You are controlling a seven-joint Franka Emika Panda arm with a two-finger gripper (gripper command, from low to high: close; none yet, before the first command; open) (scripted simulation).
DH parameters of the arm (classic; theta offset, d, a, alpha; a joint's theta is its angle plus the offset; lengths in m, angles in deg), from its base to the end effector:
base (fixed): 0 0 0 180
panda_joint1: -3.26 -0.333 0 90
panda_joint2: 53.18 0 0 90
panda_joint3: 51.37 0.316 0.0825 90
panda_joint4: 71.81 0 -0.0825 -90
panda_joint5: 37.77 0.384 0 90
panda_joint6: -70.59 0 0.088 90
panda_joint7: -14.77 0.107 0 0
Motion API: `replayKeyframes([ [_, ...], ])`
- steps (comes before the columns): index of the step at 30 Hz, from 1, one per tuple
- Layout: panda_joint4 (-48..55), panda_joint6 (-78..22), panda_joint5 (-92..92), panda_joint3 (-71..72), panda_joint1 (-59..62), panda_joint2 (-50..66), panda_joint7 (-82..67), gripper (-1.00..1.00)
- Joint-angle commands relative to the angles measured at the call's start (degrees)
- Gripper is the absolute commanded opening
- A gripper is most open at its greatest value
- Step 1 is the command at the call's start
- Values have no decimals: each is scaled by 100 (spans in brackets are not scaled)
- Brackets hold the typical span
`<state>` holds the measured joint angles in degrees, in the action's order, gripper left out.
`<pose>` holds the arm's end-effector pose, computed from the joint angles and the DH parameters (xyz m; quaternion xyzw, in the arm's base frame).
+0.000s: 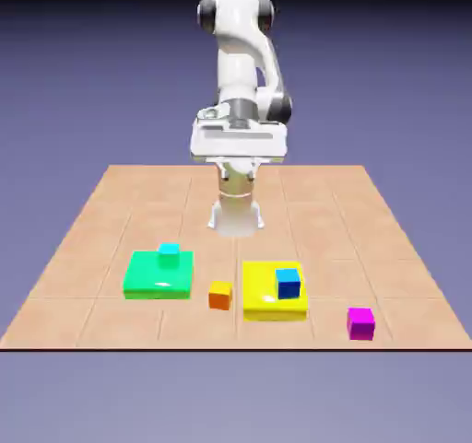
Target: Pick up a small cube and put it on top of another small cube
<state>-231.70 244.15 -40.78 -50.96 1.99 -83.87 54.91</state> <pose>0.3968 0.0156 0.4530 -0.8817 0.2829 -0.3576 0.1212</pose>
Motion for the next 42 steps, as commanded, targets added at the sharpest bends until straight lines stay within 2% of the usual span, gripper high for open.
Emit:
replayKeyframes([
  [1,92,-37,-250,34,-48,164,-192,0],
  [33,3037,-1216,-8223,1128,-1584,5394,-6329,0],
  [35,3067,-1228,-8304,1139,-1600,5447,-6391,0],
  [41,3948,-1211,-9345,925,-1665,6611,-5547,0],
  [42,3948,-1211,-9345,925,-1665,6611,-5547,-100],
])
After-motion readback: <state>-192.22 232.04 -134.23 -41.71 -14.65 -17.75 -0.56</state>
